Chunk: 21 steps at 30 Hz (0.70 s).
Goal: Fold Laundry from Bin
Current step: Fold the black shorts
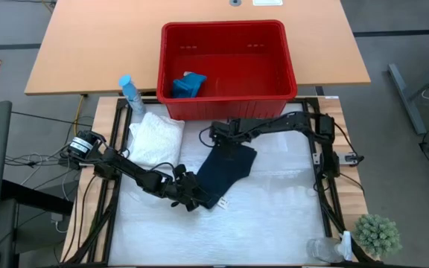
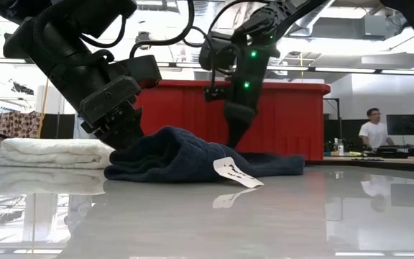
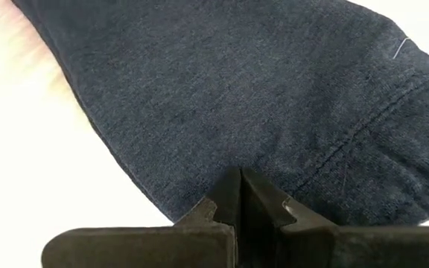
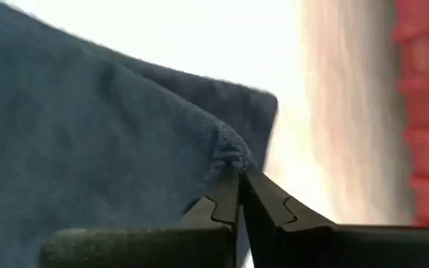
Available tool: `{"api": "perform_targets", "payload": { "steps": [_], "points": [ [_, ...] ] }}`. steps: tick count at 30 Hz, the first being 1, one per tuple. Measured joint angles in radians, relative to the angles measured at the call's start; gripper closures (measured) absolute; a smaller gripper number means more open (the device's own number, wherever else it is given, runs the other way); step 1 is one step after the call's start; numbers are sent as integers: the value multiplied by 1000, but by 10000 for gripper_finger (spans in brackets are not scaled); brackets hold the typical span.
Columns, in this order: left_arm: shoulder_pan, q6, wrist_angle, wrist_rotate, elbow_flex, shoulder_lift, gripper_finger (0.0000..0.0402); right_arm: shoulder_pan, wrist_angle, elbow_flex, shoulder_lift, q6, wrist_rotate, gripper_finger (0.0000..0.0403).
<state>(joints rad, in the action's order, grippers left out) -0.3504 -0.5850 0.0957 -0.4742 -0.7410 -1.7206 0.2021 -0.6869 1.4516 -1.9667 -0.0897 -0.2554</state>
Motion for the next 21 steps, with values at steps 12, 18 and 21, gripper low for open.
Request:
{"api": "perform_targets", "payload": {
  "steps": [12, 18, 21],
  "points": [
    [0, 1, 0, 1, 0, 0, 402, 46, 81, -4, 0, 11, 154, 301],
    [0, 1, 0, 10, 0, 0, 401, 51, 72, 60, -1, 6, 106, 245],
    [0, 1, 0, 19, 0, 0, 401, 50, 47, 115, 3, -20, 51, 222]
  ]
}}
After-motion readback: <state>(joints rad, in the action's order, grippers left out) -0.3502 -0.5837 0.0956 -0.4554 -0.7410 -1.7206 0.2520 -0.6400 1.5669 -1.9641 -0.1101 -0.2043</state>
